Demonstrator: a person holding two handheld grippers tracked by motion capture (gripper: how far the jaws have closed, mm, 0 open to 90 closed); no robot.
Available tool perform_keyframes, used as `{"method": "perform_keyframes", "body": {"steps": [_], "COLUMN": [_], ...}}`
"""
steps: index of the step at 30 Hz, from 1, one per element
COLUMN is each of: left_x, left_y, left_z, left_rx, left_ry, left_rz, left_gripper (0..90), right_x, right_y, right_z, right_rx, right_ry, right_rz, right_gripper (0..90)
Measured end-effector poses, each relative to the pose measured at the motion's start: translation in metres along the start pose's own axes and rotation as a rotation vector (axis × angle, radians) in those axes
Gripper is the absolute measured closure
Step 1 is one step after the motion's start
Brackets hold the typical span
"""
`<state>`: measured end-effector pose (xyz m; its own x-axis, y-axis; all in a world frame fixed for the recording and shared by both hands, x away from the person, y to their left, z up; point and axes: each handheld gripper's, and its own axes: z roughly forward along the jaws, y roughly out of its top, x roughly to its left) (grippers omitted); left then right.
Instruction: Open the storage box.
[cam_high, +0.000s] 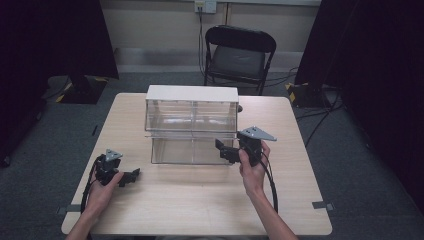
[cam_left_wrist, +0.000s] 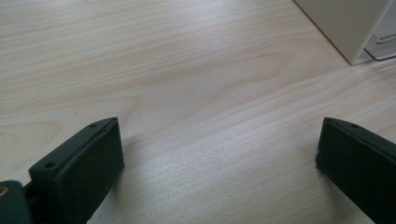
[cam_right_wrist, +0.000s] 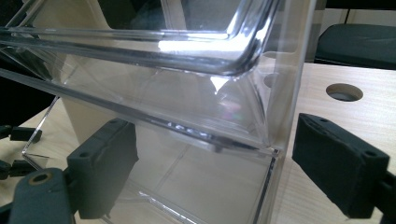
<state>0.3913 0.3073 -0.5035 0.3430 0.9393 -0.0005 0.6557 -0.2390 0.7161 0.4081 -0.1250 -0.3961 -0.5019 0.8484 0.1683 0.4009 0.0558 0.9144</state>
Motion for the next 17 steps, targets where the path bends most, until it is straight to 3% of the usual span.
{"method": "perform_keyframes", "body": {"steps": [17], "left_x": [0.0001], "left_y": [0.0], "left_z": [0.0], "left_rx": [0.0], "left_ry": [0.0], "left_rz": [0.001], "left_gripper": [0.3], "right_x": [-0.0001], "right_y": [0.0002], "right_z": [0.0002], "right_rx": [0.001], "right_ry": [0.002], "right_rz": [0.001], "right_gripper": [13.4]}}
